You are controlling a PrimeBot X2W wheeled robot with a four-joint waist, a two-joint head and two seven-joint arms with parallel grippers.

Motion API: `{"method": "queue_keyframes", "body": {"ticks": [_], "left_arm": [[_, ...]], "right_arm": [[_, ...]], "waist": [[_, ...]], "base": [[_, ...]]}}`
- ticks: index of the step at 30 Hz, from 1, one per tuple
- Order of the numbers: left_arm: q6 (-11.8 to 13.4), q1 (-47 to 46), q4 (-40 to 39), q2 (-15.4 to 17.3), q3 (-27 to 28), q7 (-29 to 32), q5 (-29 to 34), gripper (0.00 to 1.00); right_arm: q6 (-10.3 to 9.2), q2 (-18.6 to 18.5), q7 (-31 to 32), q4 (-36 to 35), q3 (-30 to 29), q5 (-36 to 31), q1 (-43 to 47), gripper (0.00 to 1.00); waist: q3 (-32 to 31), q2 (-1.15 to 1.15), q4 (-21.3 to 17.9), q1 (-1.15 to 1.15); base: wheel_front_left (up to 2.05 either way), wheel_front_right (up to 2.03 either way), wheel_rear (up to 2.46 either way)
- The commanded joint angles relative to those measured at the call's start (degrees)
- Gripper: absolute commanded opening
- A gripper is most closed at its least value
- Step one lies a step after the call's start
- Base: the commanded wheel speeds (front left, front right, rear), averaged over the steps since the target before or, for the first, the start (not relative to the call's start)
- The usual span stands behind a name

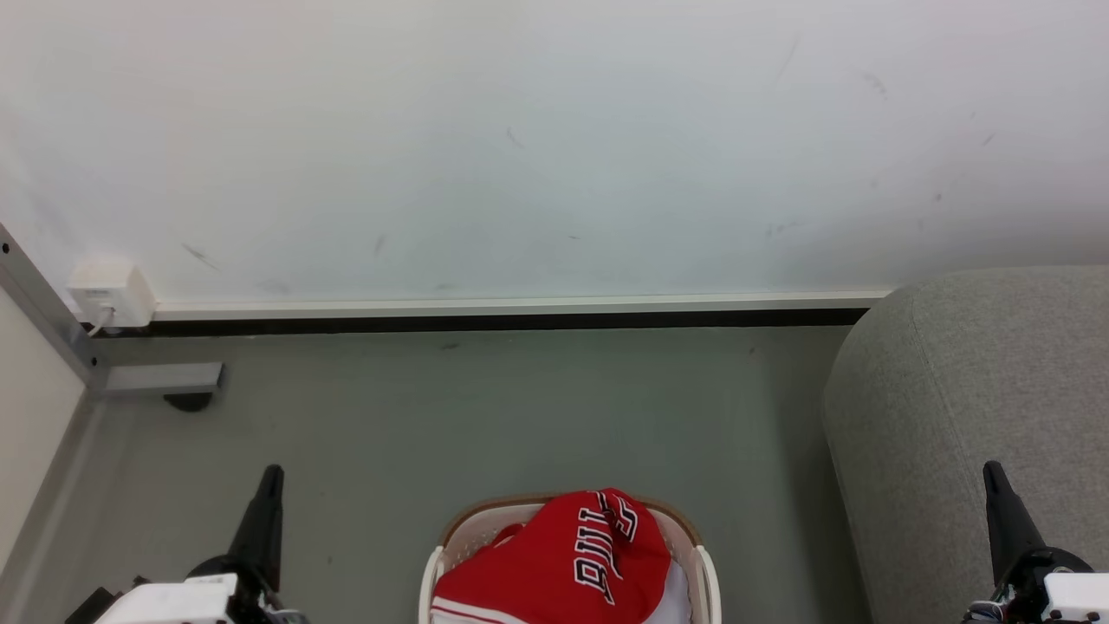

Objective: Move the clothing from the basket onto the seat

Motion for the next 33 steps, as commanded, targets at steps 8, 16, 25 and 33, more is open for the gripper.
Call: {"method": "queue_keyframes", "body": {"ticks": [8, 16, 25, 33], "left_arm": [[-0.29, -0.53, -0.18, 0.42, 0.13, 0.16, -0.79, 0.0], [-0.29, -0.53, -0.18, 0.42, 0.13, 0.16, -0.79, 0.0], [-0.29, -0.53, -0.18, 0.42, 0.13, 0.16, -0.79, 0.0], [-0.29, -0.53, -0.18, 0.42, 0.13, 0.16, -0.79, 0.0]], "right_arm": [[-0.13, -0.36, 0.13, -0.21, -0.05, 0.08, -0.74, 0.0], [-0.13, -0.36, 0.13, -0.21, -0.06, 0.08, -0.74, 0.0], [-0.13, -0.36, 0.13, -0.21, -0.06, 0.08, -0.74, 0.0], [-0.13, -0.37, 0.13, -0.21, -0.05, 0.08, -0.74, 0.0]], "waist": [[0.0, 0.0, 0.0, 0.0], [0.0, 0.0, 0.0, 0.0], [0.0, 0.0, 0.0, 0.0], [0.0, 0.0, 0.0, 0.0]], "base": [[0.0, 0.0, 0.0], [0.0, 0.0, 0.0], [0.0, 0.0, 0.0], [0.0, 0.0, 0.0]]}}
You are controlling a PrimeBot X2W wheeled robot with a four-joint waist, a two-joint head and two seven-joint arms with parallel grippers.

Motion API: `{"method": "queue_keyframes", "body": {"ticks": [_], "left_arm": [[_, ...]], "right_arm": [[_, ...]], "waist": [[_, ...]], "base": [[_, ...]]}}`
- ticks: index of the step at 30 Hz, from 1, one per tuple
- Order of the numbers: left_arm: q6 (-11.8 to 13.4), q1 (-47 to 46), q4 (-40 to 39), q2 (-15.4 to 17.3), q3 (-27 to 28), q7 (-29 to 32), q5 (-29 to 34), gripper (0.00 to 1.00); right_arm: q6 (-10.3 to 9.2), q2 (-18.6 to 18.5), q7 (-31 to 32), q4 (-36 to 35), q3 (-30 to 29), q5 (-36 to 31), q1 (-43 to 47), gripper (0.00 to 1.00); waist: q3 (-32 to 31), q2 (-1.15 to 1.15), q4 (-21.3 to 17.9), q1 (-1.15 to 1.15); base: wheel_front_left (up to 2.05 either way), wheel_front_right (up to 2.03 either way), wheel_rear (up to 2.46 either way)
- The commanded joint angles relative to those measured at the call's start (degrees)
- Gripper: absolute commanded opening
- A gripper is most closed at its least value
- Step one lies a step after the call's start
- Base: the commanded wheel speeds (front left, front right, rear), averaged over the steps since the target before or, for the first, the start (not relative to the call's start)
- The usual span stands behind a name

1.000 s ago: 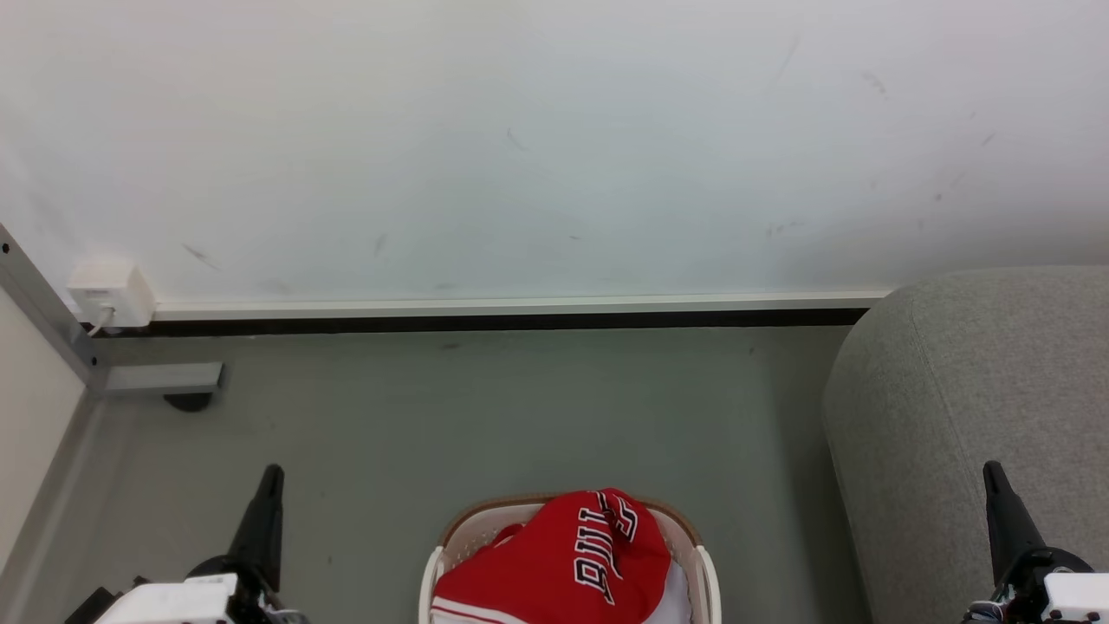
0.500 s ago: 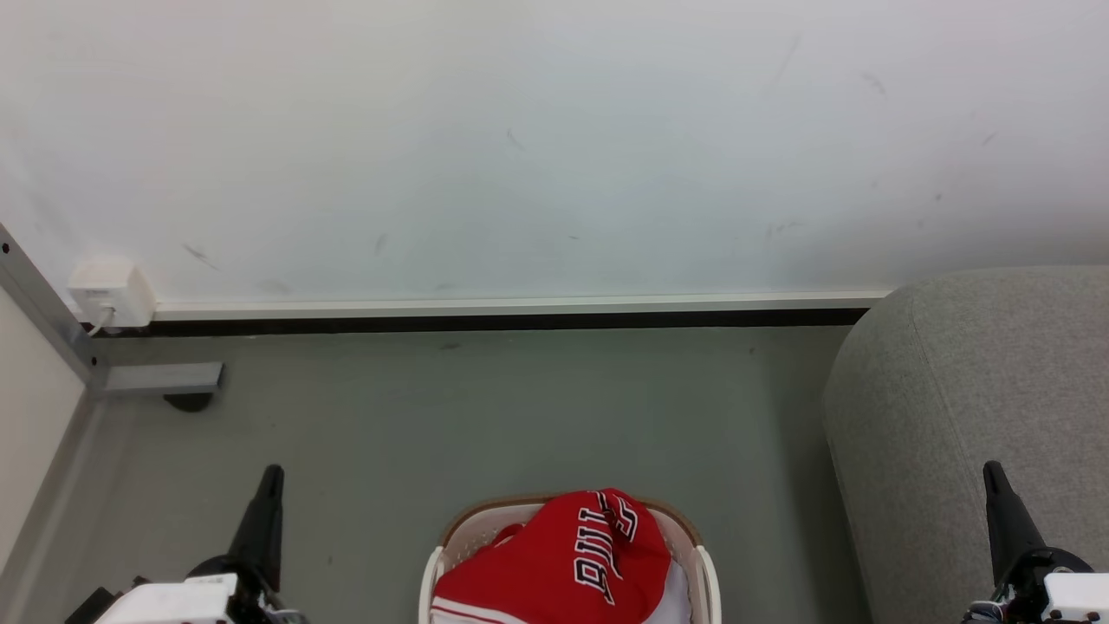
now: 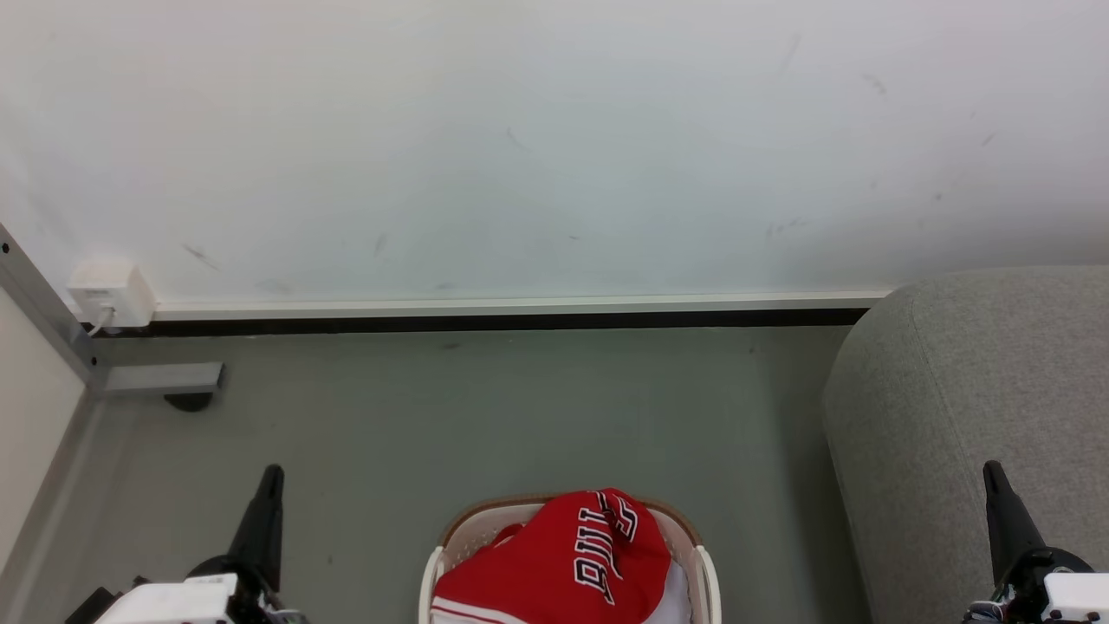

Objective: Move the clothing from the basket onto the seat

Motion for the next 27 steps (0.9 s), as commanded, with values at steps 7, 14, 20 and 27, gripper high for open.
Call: {"method": "queue_keyframes", "body": {"ticks": [7, 14, 20, 27], "left_arm": [[-0.29, -0.53, -0.18, 0.42, 0.13, 0.16, -0.79, 0.0], [-0.29, -0.53, -0.18, 0.42, 0.13, 0.16, -0.79, 0.0], [0.02, 0.26, 0.42, -0.13, -0.03, -0.07, 0.08, 1.0], [0.09, 0.81, 0.8, -0.24, -0.88, -1.89, 2.11, 1.0]], "right_arm": [[-0.13, -0.37, 0.13, -0.21, -0.04, 0.08, -0.74, 0.0], [-0.13, -0.37, 0.13, -0.21, -0.05, 0.08, -0.74, 0.0], [0.0, 0.14, -0.08, 0.42, 0.03, -0.03, 0.24, 1.0], [-0.01, 0.3, -1.9, 0.68, 0.79, -3.34, 0.88, 1.0]], "waist": [[0.0, 0.0, 0.0, 0.0], [0.0, 0.0, 0.0, 0.0], [0.0, 0.0, 0.0, 0.0], [0.02, 0.0, 0.09, 0.0]], "base": [[0.0, 0.0, 0.0], [0.0, 0.0, 0.0], [0.0, 0.0, 0.0], [0.0, 0.0, 0.0]]}}
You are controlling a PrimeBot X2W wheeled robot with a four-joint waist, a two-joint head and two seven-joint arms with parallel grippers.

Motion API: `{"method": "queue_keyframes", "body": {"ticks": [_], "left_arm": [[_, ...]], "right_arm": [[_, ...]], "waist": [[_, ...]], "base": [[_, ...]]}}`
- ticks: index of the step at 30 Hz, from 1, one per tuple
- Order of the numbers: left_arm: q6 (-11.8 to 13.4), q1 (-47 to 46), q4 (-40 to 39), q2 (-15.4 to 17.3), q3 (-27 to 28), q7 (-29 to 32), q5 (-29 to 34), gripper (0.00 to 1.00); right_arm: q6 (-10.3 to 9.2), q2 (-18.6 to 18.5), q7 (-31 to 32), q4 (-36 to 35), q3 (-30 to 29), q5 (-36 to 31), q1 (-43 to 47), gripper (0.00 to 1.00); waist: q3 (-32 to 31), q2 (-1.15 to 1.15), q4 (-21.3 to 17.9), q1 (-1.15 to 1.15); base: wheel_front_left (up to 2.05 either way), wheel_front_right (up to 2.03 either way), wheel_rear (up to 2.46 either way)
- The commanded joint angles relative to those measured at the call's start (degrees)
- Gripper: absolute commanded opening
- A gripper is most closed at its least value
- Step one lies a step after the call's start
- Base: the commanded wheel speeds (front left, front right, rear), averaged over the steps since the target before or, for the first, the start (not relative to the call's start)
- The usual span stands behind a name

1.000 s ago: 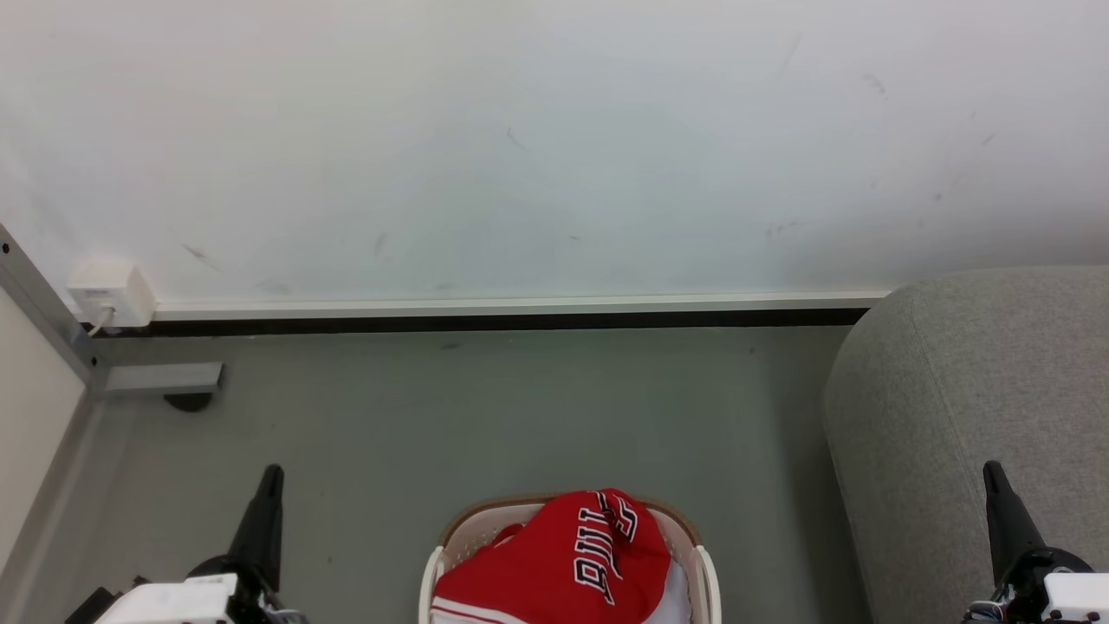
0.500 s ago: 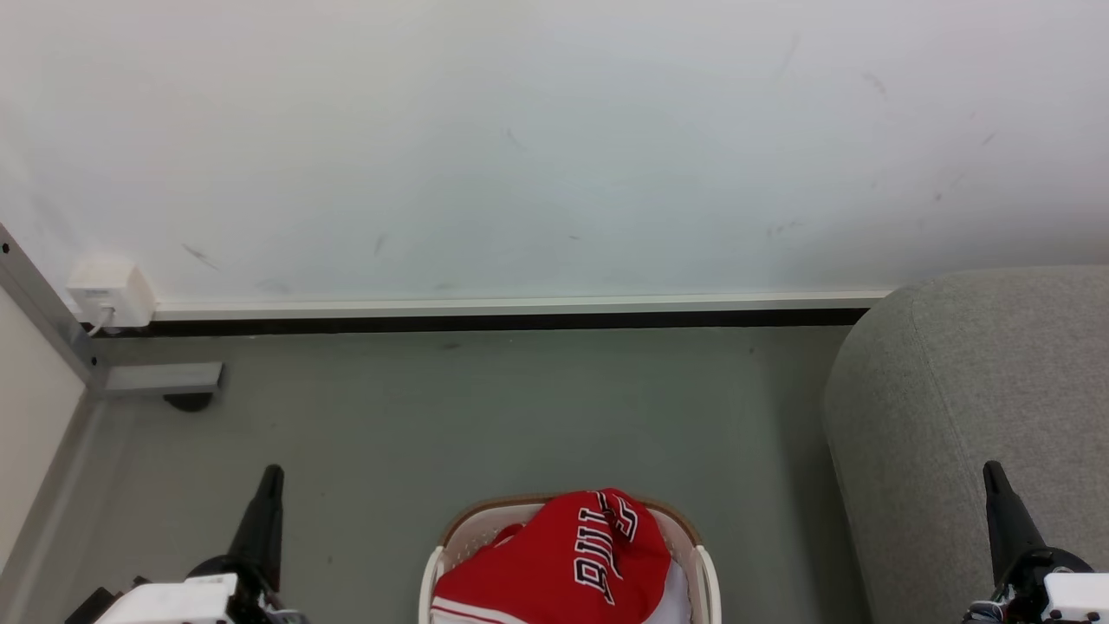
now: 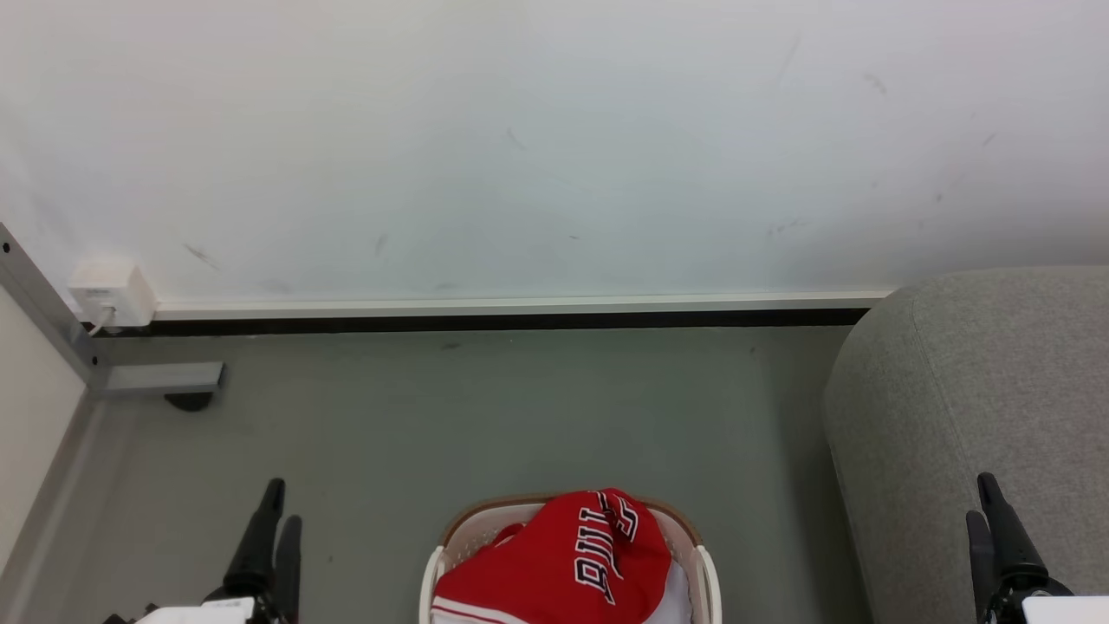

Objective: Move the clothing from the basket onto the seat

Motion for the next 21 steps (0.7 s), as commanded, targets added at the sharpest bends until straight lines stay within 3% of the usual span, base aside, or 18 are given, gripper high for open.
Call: {"method": "queue_keyframes", "body": {"ticks": [1, 21], "left_arm": [[-0.06, -0.97, -0.98, 0.33, -0.04, -0.75, 1.3, 1.0], [3.14, 0.03, -4.15, 0.5, -2.8, -5.84, 23.78, 1.0]], "right_arm": [[-0.01, -0.51, -0.78, -1.2, 0.26, -2.47, -0.83, 1.0], [-0.03, -2.09, -5.9, -4.49, 5.61, -29.08, -0.1, 1.0]], "waist": [[0.0, 0.0, 0.05, 0.0], [0.11, 0.0, 0.51, 0.0]], "base": [[0.0, 0.0, 0.0], [0.0, 0.0, 0.0]]}}
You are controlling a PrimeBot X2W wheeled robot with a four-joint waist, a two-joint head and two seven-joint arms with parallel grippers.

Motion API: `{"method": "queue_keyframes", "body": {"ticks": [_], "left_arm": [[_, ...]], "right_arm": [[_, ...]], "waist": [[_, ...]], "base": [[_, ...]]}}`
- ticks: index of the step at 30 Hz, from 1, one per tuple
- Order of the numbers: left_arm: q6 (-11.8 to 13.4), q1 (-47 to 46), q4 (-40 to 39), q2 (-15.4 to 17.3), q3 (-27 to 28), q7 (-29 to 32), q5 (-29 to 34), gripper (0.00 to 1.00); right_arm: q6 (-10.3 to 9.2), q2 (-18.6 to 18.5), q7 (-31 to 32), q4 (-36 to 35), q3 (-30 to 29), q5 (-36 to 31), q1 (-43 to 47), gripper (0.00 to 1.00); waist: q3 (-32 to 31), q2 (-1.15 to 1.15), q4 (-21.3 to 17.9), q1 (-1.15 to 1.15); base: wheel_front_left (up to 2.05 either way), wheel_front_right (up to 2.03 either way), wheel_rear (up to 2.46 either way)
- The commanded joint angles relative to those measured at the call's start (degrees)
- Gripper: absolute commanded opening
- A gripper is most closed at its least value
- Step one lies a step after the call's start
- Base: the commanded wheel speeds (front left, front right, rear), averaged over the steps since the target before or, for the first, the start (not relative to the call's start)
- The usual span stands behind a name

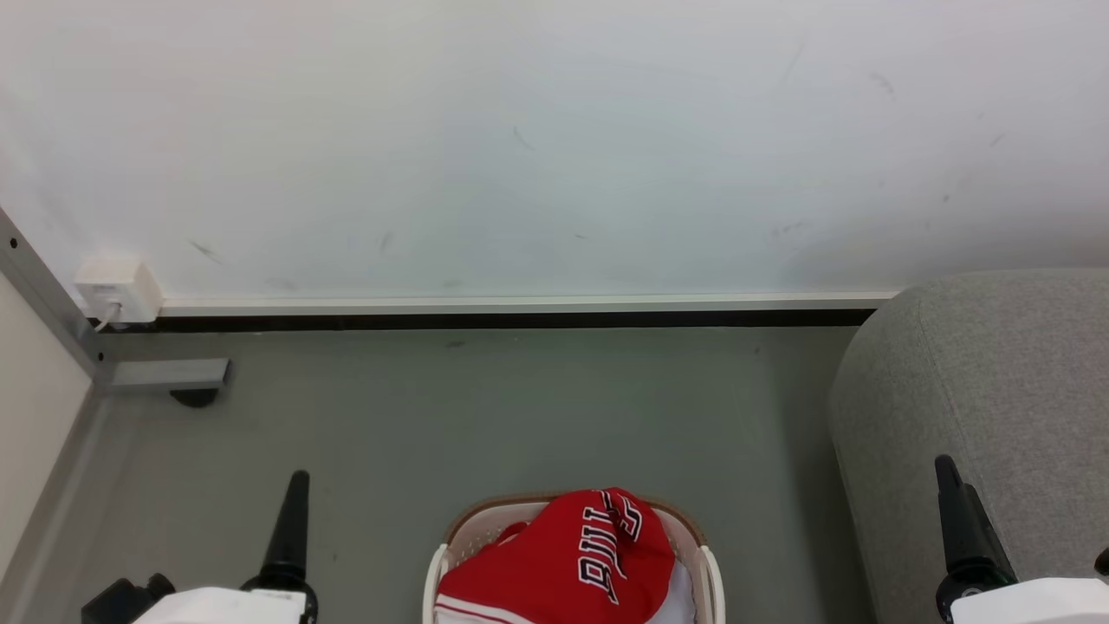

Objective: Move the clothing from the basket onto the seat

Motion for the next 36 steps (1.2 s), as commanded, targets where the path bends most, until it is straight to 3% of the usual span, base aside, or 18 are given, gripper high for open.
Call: {"method": "queue_keyframes", "body": {"ticks": [1, 12, 36], "left_arm": [[0.17, -0.15, -1.09, 0.45, -0.37, -0.71, 3.2, 1.0], [0.71, 0.59, -1.56, 0.53, -1.71, -3.12, 14.52, 1.0], [1.53, 1.43, -2.66, 0.68, -3.07, -7.19, 32.39, 1.0]], "right_arm": [[-0.03, -0.74, -0.79, -1.24, 0.61, -2.9, -0.35, 1.0], [-0.04, -1.58, -3.18, -1.07, 3.05, -12.68, -0.08, 1.0], [-0.06, -2.11, -7.31, -1.34, 5.75, -30.12, 0.68, 1.0]], "waist": [[0.01, 0.0, 0.05, 0.0], [0.02, 0.0, 0.23, 0.0], [0.5, 0.0, 0.93, 0.0]], "base": [[0.0, 0.0, 0.0], [0.0, 0.0, 0.0], [0.0, 0.0, 0.0]]}}
